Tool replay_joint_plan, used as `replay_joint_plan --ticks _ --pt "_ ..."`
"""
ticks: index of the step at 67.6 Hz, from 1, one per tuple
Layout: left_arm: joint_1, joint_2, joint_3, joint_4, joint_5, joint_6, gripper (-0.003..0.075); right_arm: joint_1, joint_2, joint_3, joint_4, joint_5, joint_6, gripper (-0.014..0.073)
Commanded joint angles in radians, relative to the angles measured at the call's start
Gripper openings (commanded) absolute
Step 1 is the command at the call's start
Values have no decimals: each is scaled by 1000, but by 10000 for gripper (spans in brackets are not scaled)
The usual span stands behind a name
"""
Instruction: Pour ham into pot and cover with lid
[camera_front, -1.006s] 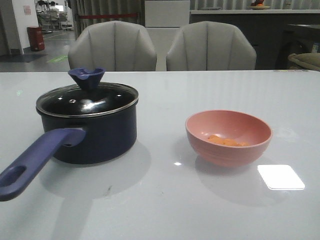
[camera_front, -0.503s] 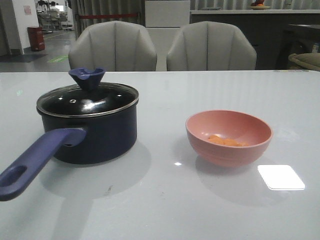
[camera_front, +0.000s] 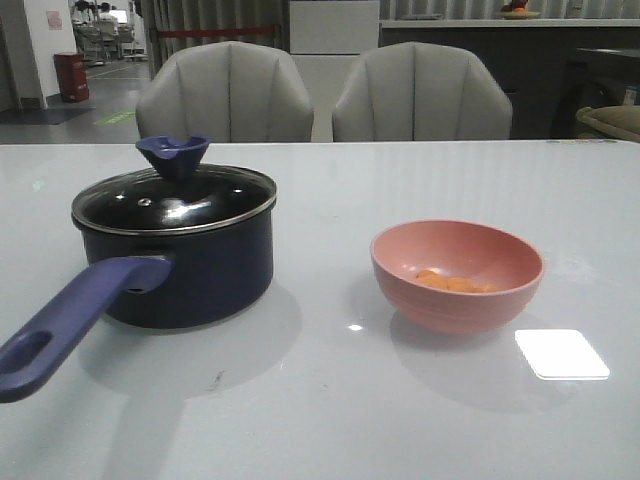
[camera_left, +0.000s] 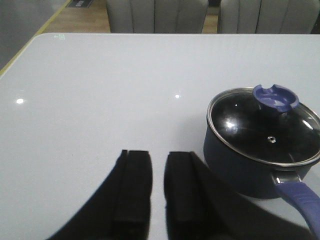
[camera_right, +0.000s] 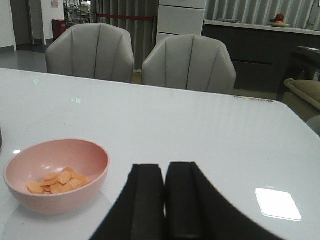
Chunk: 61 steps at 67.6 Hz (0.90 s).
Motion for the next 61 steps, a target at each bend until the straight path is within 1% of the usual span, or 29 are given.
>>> replay_joint_plan --ticks 1,2,3,4,5,9,11,21,26,36,46,61 --pt "-9 48 -65 -10 -49 -4 449 -6 -20 -6 -14 -81 -1 162" --pt "-9 48 -65 -10 -49 -4 449 -6 -20 -6 -14 -81 -1 162" --pt "-13 61 -74 -10 -44 -4 523 -6 -20 -6 -14 -81 -1 162" --pt "-13 64 -76 -10 -43 -4 523 -6 -20 -6 -14 -81 -1 162" --pt "-19 75 -84 -10 -39 -4 573 -6 -20 -6 -14 -81 -1 162" --pt "-33 118 -114 -10 -18 -4 648 -6 -20 -6 -14 -81 -1 162" --pt "-40 134 -125 -10 -4 -4 663 -6 -20 -6 -14 -81 -1 162" --pt "-88 270 -211 -10 54 -4 657 -6 -20 -6 -14 -81 -1 162" --pt "-119 338 -255 -17 52 -4 658 -6 -20 -6 -14 -81 -1 162" --pt "-190 522 -387 -29 49 -4 658 -6 -20 -6 -14 -81 -1 162" --pt "-255 704 -529 -39 77 -4 658 -6 -20 -6 -14 -81 -1 162" --pt "-308 981 -799 -40 255 -20 658 -6 -20 -6 -14 -81 -1 162"
